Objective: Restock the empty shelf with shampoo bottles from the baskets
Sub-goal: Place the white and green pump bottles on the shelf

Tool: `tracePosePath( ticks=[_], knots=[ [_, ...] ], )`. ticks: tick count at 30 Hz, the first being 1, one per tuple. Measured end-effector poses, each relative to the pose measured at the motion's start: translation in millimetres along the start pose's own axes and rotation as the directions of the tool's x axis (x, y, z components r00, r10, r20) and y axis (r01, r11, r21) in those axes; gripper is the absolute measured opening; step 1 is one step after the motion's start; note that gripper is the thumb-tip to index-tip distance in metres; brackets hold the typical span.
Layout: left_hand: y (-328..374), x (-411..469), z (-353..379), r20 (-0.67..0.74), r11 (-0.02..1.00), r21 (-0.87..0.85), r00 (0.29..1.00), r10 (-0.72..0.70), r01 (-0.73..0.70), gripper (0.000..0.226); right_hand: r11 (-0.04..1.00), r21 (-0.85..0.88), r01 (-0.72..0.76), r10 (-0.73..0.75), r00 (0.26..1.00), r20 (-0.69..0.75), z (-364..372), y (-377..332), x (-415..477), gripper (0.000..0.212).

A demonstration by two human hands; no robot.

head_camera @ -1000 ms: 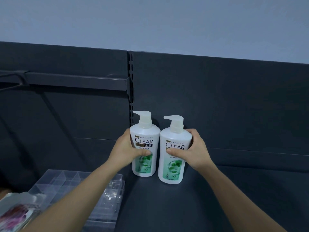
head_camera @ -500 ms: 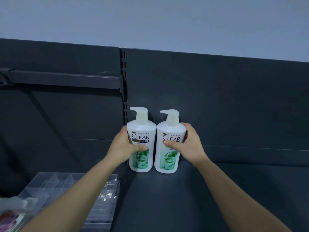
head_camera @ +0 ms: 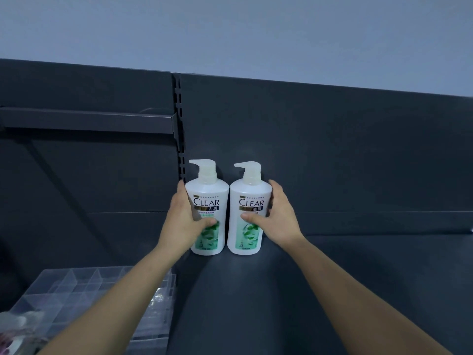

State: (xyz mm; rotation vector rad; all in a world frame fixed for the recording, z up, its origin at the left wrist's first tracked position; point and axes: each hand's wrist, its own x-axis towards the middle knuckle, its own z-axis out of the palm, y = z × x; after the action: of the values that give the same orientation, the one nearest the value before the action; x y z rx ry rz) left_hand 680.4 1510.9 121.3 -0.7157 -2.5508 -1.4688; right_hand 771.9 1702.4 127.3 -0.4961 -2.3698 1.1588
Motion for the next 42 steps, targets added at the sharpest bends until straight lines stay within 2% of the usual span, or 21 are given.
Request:
tracePosePath(
  ticks=[1, 3, 5, 6, 8, 11, 18, 25, 33, 42],
  knots=[
    [1.9, -4.2, 1.0, -0.032, 0.996, 0.077, 0.999, 0.042, -0.039, 0.101, 0.999, -0.042, 0.002, -0.002, 1.000, 0.000, -1.2, 0.4, -4.3, 0.111],
    [5.1, -13.4, 3.9, -0.095, 0.937, 0.276, 0.964, 0.249, -0.214, 0.102, 0.989, -0.145, -0.004, 0.003, 1.000, -0.005, -4.4, 3.3, -14.3, 0.107],
    [8.3, -21.8, 7.7, -0.073, 0.800, 0.461, 0.882, 0.466, -0.385, 0.094, 0.964, -0.264, -0.011, 0.005, 1.000, -0.023, -8.3, 9.3, -24.5, 0.104],
    [10.2, -25.3, 10.2, -0.040, 0.741, 0.513, 0.850, 0.526, -0.434, 0.091, 0.945, -0.326, -0.012, 0.005, 1.000, -0.022, -10.5, 12.7, -30.1, 0.101],
    [15.0, -32.6, 16.5, 0.042, 0.657, 0.569, 0.815, 0.578, -0.495, 0.088, 0.902, -0.431, -0.009, 0.010, 1.000, 0.002, -15.5, 18.1, -42.9, 0.093],
    [19.9, -45.0, 30.4, 0.202, 0.580, 0.586, 0.795, 0.572, -0.566, 0.084, 0.844, -0.535, -0.030, 0.043, 0.999, 0.012, -24.1, 28.0, -63.9, 0.084],
    [38.5, -76.0, 66.9, 0.514, 0.507, 0.547, 0.745, 0.425, -0.666, 0.078, 0.704, -0.702, -0.109, 0.136, 0.991, -0.018, -58.6, 57.0, -115.4, 0.074],
    [81.5, -116.8, 107.4, 0.631, 0.480, 0.478, 0.668, 0.394, -0.735, 0.071, 0.622, -0.750, -0.223, 0.249, 0.965, -0.080, -116.2, 78.5, -184.5, 0.059],
    [148.1, -182.9, 162.1, 0.649, 0.460, 0.313, 0.541, 0.535, -0.831, 0.072, 0.543, -0.733, -0.409, 0.347, 0.905, -0.247, -189.7, 102.7, -276.0, 0.055],
    [214.2, -239.8, 227.6, 0.671, 0.353, 0.060, 0.300, 0.678, -0.934, 0.066, 0.412, -0.637, -0.651, 0.459, 0.753, -0.472, -246.2, 119.1, -360.4, 0.053]
  ],
)
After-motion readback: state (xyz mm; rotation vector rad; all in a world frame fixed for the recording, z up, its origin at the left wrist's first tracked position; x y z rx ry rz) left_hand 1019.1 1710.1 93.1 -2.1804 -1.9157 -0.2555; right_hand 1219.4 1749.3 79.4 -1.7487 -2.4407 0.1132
